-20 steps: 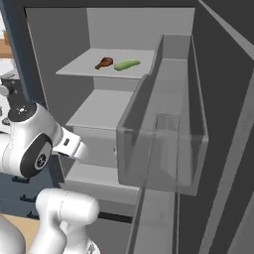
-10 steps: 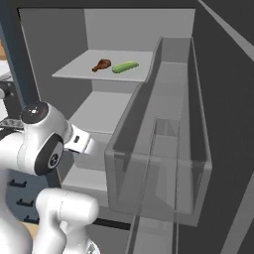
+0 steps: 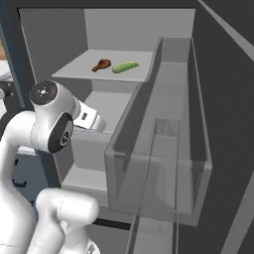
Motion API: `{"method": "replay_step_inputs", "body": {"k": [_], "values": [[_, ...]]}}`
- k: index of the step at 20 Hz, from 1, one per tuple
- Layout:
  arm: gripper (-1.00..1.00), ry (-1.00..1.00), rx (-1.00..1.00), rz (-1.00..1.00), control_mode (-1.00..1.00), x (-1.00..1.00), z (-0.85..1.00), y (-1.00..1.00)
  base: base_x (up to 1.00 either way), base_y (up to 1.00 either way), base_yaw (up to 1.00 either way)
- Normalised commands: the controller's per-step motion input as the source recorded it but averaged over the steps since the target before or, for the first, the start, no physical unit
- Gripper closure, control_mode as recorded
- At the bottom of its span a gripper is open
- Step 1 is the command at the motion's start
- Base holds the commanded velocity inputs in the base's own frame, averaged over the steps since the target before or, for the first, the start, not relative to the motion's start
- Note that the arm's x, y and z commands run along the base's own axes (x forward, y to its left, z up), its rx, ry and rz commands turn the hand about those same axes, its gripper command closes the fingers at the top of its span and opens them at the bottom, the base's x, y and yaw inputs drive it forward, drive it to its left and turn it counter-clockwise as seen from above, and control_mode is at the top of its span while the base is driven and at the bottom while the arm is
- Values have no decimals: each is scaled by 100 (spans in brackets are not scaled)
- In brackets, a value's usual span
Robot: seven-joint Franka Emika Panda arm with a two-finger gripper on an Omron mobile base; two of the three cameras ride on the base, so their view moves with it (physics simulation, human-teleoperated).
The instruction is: Place one corn and one chicken drumstick in each tupperware on the nearby counter, to pack two identical lunches.
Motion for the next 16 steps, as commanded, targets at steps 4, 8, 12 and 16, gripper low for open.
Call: {"method": "replay_step_inputs", "body": {"k": [4,8,12,16], "values": [[-100,0,3,-11,-100,45,90,0,0,0,0],[-100,-1,0,-11,-100,30,53,0,0,0,0],[-100,-13,-5,-3,-100,40,3,-3,0,0,0],[-100,-11,-11,0,-100,52,-1,-15,0,0,0]]}}
